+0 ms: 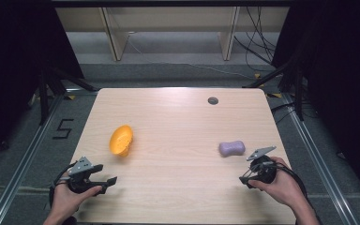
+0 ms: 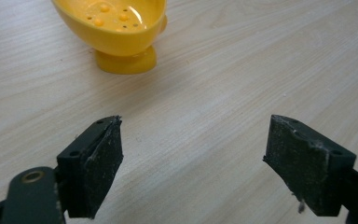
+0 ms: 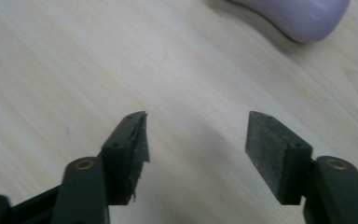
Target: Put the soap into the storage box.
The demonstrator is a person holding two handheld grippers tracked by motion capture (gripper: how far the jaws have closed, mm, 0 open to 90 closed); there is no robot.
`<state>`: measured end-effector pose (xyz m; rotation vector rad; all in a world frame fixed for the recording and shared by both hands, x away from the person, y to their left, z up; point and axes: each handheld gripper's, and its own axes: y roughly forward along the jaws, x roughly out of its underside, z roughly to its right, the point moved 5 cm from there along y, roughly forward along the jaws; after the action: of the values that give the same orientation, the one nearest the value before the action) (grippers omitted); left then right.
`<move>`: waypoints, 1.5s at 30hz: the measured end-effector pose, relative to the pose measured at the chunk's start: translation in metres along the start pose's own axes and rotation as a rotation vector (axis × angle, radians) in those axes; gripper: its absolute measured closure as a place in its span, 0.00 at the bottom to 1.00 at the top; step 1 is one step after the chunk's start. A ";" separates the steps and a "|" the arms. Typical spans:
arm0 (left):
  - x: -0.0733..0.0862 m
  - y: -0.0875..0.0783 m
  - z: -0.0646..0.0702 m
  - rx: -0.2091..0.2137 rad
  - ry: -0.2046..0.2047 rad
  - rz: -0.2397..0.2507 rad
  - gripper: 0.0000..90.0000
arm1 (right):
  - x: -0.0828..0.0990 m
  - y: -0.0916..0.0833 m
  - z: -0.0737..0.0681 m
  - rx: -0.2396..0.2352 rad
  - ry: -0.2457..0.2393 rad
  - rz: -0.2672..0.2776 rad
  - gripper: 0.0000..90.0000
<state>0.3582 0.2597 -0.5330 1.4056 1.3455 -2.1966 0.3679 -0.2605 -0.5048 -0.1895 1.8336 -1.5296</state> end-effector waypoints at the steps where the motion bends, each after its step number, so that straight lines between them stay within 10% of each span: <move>1: 0.000 0.000 0.000 0.005 -0.004 -0.005 0.21 | -0.001 0.001 0.002 0.012 -0.017 -0.008 0.39; 9: 0.001 0.001 0.000 0.013 0.005 -0.012 0.21 | -0.015 0.001 0.015 0.044 -0.115 -0.054 0.33; 25: 0.002 0.003 -0.001 0.022 0.014 -0.014 0.21 | -0.089 0.023 0.062 0.030 -0.578 -0.216 0.42; 42: 0.003 0.004 0.000 0.029 0.011 -0.019 0.21 | -0.109 0.054 0.067 0.002 -0.735 -0.292 0.36; 45: 0.003 0.004 0.000 0.032 0.018 -0.015 0.20 | -0.108 0.058 0.066 0.014 -0.704 -0.339 0.36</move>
<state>0.3591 0.2582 -0.5381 1.4346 1.3370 -2.2301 0.5050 -0.2382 -0.5122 -0.9432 1.2611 -1.4367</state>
